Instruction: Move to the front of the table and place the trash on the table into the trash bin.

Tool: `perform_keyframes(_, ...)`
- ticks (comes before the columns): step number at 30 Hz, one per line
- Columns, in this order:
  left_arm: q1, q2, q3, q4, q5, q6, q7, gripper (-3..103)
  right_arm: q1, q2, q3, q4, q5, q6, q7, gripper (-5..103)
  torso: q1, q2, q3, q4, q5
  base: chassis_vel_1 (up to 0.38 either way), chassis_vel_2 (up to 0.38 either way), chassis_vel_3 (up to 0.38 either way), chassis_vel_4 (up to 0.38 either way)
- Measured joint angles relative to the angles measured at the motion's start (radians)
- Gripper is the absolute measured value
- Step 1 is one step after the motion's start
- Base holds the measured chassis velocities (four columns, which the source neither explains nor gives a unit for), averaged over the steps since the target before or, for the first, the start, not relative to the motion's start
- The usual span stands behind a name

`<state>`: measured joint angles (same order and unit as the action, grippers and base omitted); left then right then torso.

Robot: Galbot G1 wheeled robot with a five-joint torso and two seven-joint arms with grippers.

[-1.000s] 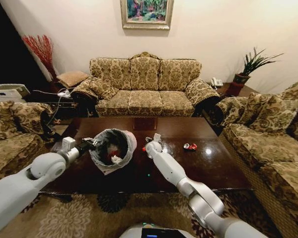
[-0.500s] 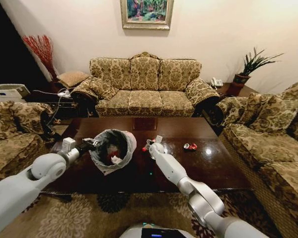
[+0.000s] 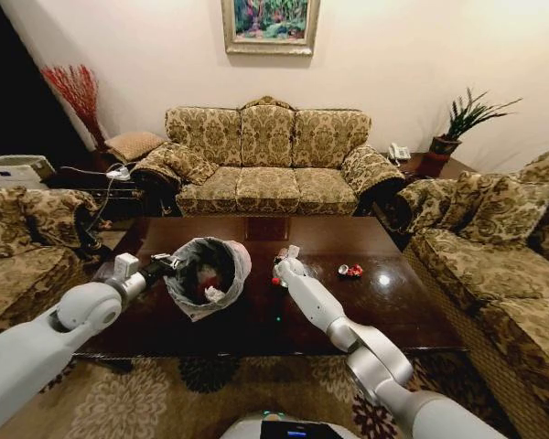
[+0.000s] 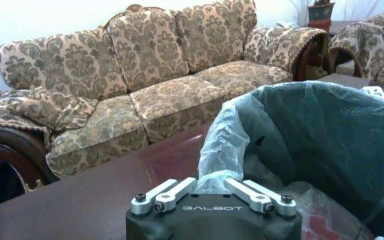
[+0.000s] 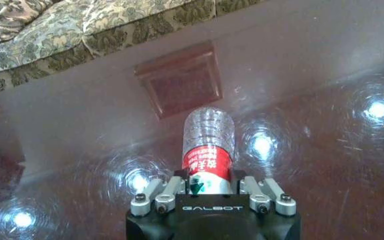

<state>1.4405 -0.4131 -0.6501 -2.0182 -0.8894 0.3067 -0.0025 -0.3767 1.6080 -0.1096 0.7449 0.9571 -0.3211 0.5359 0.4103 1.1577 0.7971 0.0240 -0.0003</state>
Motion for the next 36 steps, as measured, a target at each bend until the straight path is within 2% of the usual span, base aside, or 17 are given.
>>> perform_keyframes(12,0.003,-0.003,-0.003,0.002,0.002,-0.004,0.001,2,-0.016,0.0,-0.033,0.052,0.024,-0.022,0.01,10,0.0,0.0,0.0,0.0005,0.0004,0.0,0.0,0.0,0.0)
perform_keyframes(23,0.004,0.003,-0.012,0.008,0.001,-0.006,0.0,2,-0.055,0.0,-0.072,0.209,0.02,-0.021,0.04,10,0.0,0.0,0.0,0.0007,0.0004,0.0,0.0,0.0,0.0)
perform_keyframes(25,0.004,0.011,-0.019,0.014,-0.003,-0.008,0.001,2,-0.083,-0.004,-0.079,0.32,-0.034,-0.007,0.043,10,0.0,0.0,0.0,0.0007,0.0004,0.0,0.0,0.0,0.0)
perform_keyframes(28,0.005,0.015,-0.024,0.016,-0.004,-0.009,0.002,2,-0.093,-0.012,-0.08,0.356,-0.055,-0.003,0.038,10,0.0,0.0,0.0,0.001,0.0005,0.0,0.0,0.0,0.0)
perform_keyframes(29,0.007,0.025,-0.037,0.021,-0.012,-0.012,0.004,2,-0.116,-0.05,-0.075,0.445,-0.101,0.005,0.028,10,0.0,0.0,0.0,0.0011,0.0003,0.0,0.0,0.0,0.0)
perform_keyframes(30,0.007,0.025,-0.037,0.021,-0.012,-0.012,0.004,2,-0.116,-0.05,-0.075,0.445,-0.101,0.005,0.028,10,0.0,0.0,0.0,0.0011,0.0003,0.0,0.0,0.0,0.0)
perform_keyframes(33,0.0,0.042,-0.044,0.043,-0.022,-0.022,0.003,2,-0.15,-0.164,-0.032,0.678,-0.127,0.008,0.025,10,0.0,0.0,0.0,-0.0002,0.0005,0.0,0.0,0.0,0.0)
perform_keyframes(34,0.0,0.042,-0.044,0.043,-0.022,-0.022,0.003,2,-0.15,-0.164,-0.032,0.678,-0.127,0.008,0.025,10,0.0,0.0,0.0,-0.0002,0.0005,0.0,0.0,0.0,0.0)
perform_keyframes(36,-0.002,0.039,-0.041,0.054,-0.022,-0.024,-0.006,2,-0.156,-0.207,-0.007,0.772,-0.143,0.025,0.012,10,0.0,0.0,0.0,-0.0003,0.0006,0.0,0.0,0.0,0.0)
